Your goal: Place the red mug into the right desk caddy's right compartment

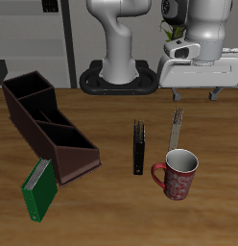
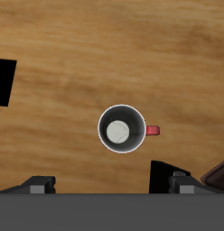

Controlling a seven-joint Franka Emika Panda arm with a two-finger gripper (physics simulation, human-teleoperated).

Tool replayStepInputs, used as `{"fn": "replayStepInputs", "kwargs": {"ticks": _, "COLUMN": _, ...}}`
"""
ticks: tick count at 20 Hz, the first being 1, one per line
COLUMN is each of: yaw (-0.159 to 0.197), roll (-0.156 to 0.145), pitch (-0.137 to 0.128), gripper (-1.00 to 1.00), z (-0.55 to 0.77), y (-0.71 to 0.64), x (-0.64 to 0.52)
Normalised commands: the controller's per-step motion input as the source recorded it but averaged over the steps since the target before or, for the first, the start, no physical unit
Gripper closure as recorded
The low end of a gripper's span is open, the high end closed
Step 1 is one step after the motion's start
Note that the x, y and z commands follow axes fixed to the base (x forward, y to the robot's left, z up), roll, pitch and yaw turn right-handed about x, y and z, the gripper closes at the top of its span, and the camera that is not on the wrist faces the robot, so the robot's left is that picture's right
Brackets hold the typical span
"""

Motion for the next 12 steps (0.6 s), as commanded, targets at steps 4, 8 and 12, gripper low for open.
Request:
{"fn": "replayStepInputs", "kwargs": {"ticks": 4, "yaw": -0.021, "roll": -0.012, "pitch": 0.031, "gripper": -1.0, "z": -0.33, "y": 0.07, "x": 0.14}}
{"fn": "replayStepInputs", "kwargs": {"ticks": 8, "yaw": -0.016, "roll": -0.015, "pitch": 0.036, "gripper": -1.0, "z": -0.33, "y": 0.01, "x": 0.15}}
{"fn": "replayStepInputs", "kwargs": {"ticks": 12, "yaw": -0.02, "roll": -0.005, "pitch": 0.027, "gripper": -1.0, "z": -0.32, "y": -0.02, "x": 0.12}}
